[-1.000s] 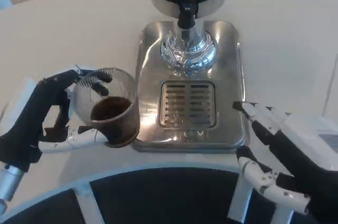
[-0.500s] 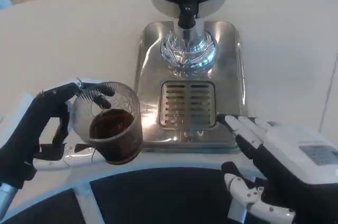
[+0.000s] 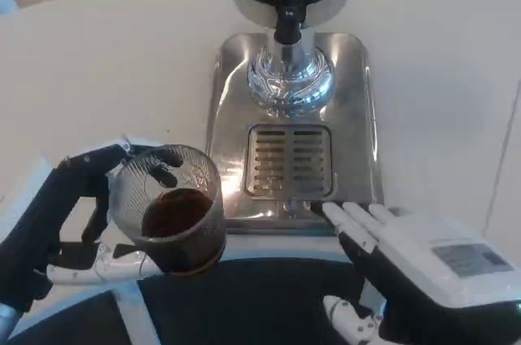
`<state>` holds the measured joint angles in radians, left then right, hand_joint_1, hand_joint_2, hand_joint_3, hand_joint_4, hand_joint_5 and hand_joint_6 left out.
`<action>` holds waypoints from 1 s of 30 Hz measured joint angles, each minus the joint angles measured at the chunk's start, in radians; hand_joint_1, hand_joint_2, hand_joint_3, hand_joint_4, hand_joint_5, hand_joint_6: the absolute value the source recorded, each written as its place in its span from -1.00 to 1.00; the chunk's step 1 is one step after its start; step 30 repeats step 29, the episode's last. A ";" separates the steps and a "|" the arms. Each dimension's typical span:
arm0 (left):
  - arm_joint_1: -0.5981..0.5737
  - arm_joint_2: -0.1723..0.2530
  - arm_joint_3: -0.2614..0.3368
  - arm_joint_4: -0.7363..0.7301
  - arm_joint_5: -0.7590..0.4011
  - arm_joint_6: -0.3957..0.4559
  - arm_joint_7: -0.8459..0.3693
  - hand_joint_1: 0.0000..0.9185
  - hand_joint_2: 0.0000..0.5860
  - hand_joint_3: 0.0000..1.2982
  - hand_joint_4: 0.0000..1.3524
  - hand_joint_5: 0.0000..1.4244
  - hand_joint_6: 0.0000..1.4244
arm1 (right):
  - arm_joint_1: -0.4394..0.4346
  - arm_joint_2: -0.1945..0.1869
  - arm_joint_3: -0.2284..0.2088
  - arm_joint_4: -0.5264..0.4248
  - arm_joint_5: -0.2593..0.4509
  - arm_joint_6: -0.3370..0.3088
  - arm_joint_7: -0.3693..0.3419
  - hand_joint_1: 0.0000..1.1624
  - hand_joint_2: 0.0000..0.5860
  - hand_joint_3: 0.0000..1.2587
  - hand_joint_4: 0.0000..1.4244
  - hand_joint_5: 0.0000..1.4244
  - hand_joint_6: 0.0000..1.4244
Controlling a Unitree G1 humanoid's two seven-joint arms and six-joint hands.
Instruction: Grasp the cup under the faucet to collect the drink, then remove the cup.
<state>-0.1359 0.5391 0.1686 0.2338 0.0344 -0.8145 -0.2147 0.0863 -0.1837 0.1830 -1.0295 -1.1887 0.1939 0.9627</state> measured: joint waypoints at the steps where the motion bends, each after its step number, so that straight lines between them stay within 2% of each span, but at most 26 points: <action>1: 0.005 0.000 0.000 -0.003 -0.004 0.000 -0.004 0.27 -0.93 0.54 0.79 1.00 0.89 | 0.001 0.006 0.001 0.000 -0.004 -0.004 0.002 -0.65 0.87 -1.00 -1.00 -1.00 -1.00; 9: 0.028 -0.001 0.009 -0.016 -0.027 0.000 -0.035 0.27 -0.93 0.54 0.79 1.00 0.87 | 0.030 0.061 0.023 -0.001 -0.031 -0.059 0.006 -0.65 0.87 -1.00 -1.00 -1.00 -1.00; 21: 0.061 -0.001 0.010 -0.047 -0.064 0.001 -0.070 0.27 -0.95 0.54 0.79 0.99 0.86 | 0.027 0.093 0.023 -0.001 -0.048 -0.068 0.022 -0.65 0.87 -1.00 -1.00 -1.00 -1.00; 30: 0.088 -0.002 0.012 -0.064 -0.066 0.012 -0.081 0.28 -0.97 0.54 0.79 0.99 0.86 | 0.008 0.096 0.022 0.000 -0.051 -0.070 0.030 -0.65 0.87 -1.00 -1.00 -1.00 -1.00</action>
